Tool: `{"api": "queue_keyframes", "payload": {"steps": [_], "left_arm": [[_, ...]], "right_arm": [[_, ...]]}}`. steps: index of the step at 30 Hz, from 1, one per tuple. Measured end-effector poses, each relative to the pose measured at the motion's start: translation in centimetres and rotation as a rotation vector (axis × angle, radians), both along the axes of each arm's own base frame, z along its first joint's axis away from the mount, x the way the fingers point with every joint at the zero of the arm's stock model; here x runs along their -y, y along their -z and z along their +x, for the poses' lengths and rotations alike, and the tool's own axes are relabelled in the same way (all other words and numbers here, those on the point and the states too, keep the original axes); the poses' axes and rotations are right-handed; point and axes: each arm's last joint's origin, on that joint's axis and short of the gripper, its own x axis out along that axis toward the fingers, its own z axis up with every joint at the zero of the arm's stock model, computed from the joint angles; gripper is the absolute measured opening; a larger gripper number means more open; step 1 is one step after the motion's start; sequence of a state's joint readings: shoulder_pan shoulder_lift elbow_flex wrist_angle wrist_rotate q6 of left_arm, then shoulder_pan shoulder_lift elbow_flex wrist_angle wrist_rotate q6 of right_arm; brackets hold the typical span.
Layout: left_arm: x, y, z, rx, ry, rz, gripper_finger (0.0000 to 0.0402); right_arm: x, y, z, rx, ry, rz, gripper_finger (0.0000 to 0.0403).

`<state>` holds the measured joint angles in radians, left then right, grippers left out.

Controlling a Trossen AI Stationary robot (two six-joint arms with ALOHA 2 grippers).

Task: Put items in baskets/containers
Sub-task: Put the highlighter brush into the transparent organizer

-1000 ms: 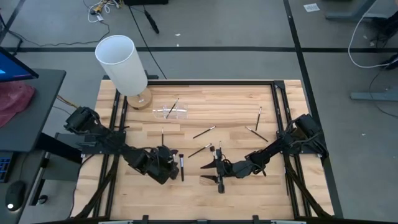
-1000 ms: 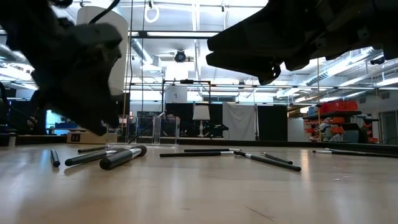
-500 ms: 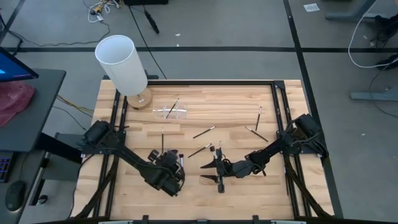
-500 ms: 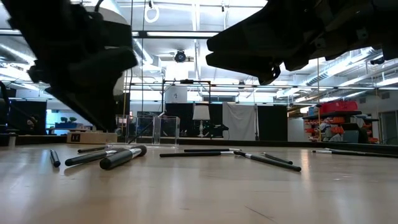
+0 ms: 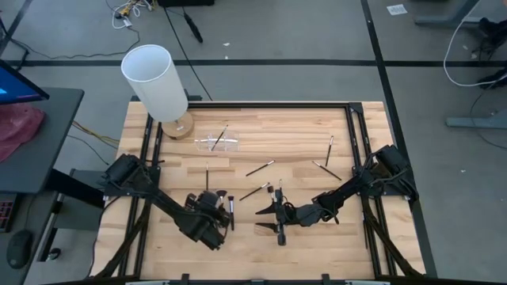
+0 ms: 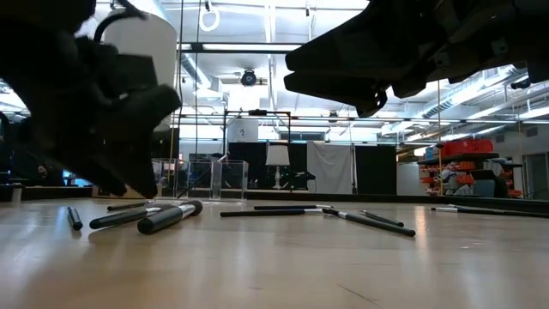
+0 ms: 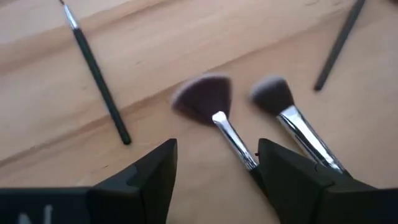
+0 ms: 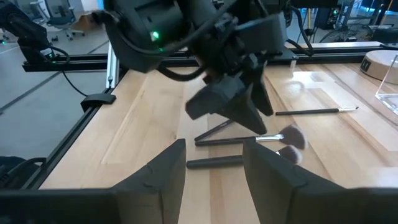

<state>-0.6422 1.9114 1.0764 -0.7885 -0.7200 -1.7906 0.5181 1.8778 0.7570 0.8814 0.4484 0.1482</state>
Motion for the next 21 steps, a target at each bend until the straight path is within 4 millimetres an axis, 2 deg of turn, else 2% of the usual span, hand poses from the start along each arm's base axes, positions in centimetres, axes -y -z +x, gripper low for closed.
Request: {"api": "queue_keyframes", "payload": {"steps": [7,21], "left_arm": [[-0.3,1.5,-0.3,0.081,0.004,-0.025,0.0199],[-1.0,2.7,-1.6,-0.007,0.092,0.067,0.0151]], "right_arm": [[0.0,0.0,0.0,0.001,0.0,0.0,0.0162],[0.0,-0.1,0.0,0.006,0.0,0.003,0.0162]]}}
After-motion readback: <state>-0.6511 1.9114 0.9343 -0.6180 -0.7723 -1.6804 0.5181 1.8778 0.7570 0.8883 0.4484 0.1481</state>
